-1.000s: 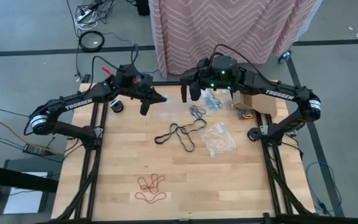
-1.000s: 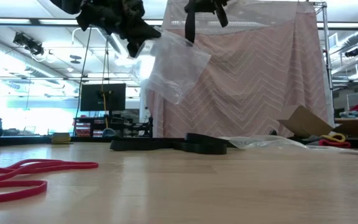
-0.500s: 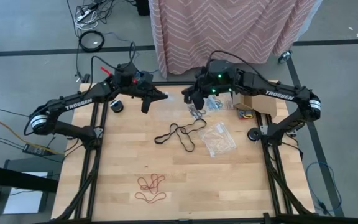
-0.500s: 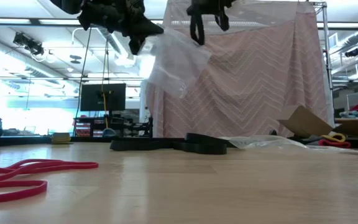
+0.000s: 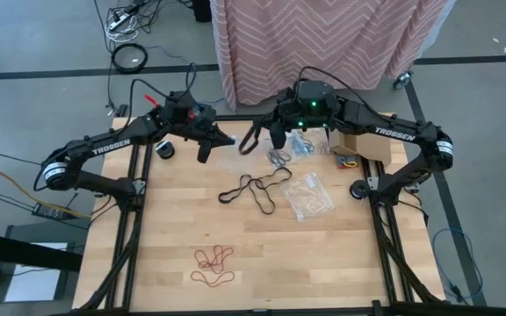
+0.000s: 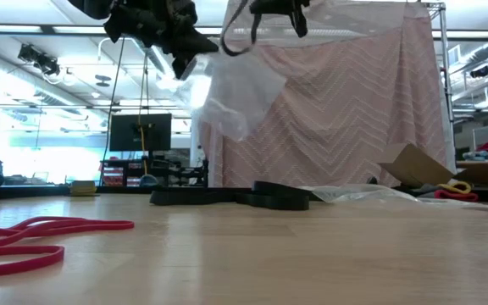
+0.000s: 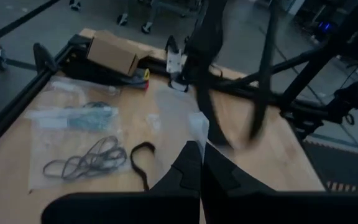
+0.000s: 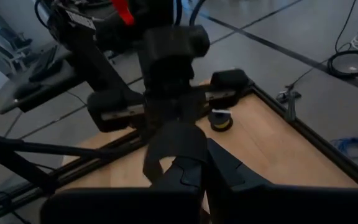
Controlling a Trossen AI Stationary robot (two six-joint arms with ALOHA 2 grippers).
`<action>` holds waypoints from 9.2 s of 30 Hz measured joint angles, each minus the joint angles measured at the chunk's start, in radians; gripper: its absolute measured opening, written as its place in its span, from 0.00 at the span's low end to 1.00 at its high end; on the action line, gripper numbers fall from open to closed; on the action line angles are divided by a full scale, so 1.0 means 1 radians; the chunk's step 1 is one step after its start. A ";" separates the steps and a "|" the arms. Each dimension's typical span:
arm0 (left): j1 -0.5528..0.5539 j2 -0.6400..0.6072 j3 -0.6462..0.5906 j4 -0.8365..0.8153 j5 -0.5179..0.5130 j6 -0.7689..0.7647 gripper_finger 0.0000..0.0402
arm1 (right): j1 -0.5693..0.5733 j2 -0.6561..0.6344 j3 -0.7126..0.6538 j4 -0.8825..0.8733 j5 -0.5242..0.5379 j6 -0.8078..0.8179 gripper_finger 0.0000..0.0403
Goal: Sort rubber bands
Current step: Put the black rubber band into the left transparent zip bag
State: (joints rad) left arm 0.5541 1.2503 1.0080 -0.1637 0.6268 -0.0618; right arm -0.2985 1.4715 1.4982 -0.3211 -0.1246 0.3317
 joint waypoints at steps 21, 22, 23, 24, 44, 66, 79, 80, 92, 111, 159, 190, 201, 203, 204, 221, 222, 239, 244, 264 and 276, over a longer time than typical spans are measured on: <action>-0.017 0.006 0.000 -0.032 0.051 0.031 0.00 | -0.014 0.000 0.001 0.019 0.027 0.006 0.00; -0.023 0.006 0.000 -0.029 0.047 0.031 0.00 | -0.017 0.000 0.001 0.019 0.027 0.006 0.00; -0.028 0.006 0.000 -0.030 0.037 0.031 0.00 | -0.021 0.000 0.001 0.019 0.027 0.006 0.00; -0.032 0.006 0.000 -0.029 0.024 0.031 0.00 | -0.025 0.000 0.001 0.020 0.028 0.006 0.00; -0.092 0.122 0.001 0.106 -0.511 0.044 0.00 | -0.159 0.084 0.003 0.144 0.141 0.098 0.00; -0.098 0.164 0.001 0.106 -0.548 0.057 0.00 | -0.182 0.113 0.002 0.113 0.130 0.116 0.00; -0.098 0.164 0.001 0.112 -0.533 0.058 0.00 | -0.182 0.113 0.002 0.069 0.131 0.111 0.00; -0.098 0.164 0.001 0.115 -0.529 0.058 0.00 | -0.183 0.113 0.002 0.065 0.132 0.111 0.00; -0.098 0.164 0.003 0.139 -0.525 0.057 0.00 | -0.183 0.113 0.002 -0.054 0.167 0.105 0.00; -0.070 0.163 0.015 0.187 -0.469 0.019 0.00 | -0.181 0.114 0.001 -0.164 0.056 0.104 0.00; -0.050 0.162 0.098 0.061 -0.259 0.077 0.00 | -0.187 0.132 -0.010 -0.275 -0.168 -0.071 0.00; -0.048 0.163 0.141 0.067 -0.231 0.058 0.00 | -0.127 0.113 -0.008 -0.286 -0.213 -0.107 0.00; -0.058 0.168 0.200 0.053 -0.096 0.048 0.00 | -0.149 0.113 -0.008 -0.276 -0.197 -0.099 0.00; -0.059 0.178 0.200 0.053 -0.093 0.048 0.00 | -0.150 0.126 -0.008 -0.252 -0.228 -0.097 0.00; -0.059 0.184 0.200 0.055 -0.093 0.048 0.00 | -0.150 0.132 -0.008 -0.244 -0.255 -0.090 0.00; -0.004 0.237 0.200 -0.118 -0.101 0.136 0.00 | -0.097 0.214 -0.007 -0.070 -0.457 -0.127 0.20; 0.007 0.233 0.199 -0.117 -0.101 0.137 0.00 | -0.093 0.215 -0.006 -0.079 -0.489 -0.139 0.24; 0.019 0.227 0.200 -0.114 0.019 0.114 0.00 | -0.102 0.228 -0.008 -0.083 -0.414 -0.130 0.07; 0.030 0.222 0.200 -0.121 0.014 0.126 0.00 | -0.102 0.221 -0.008 -0.091 -0.425 -0.133 0.01; 0.039 0.208 0.200 -0.132 0.067 0.131 0.00 | -0.158 0.176 -0.009 -0.167 -0.402 -0.169 0.00; 0.039 0.208 0.200 -0.067 0.088 0.115 0.00 | -0.161 0.194 -0.007 -0.213 -0.421 -0.176 0.00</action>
State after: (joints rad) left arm 0.5930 1.4578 1.2079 -0.2310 0.7147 0.0534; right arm -0.4600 1.6655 1.4911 -0.5344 -0.5461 0.1552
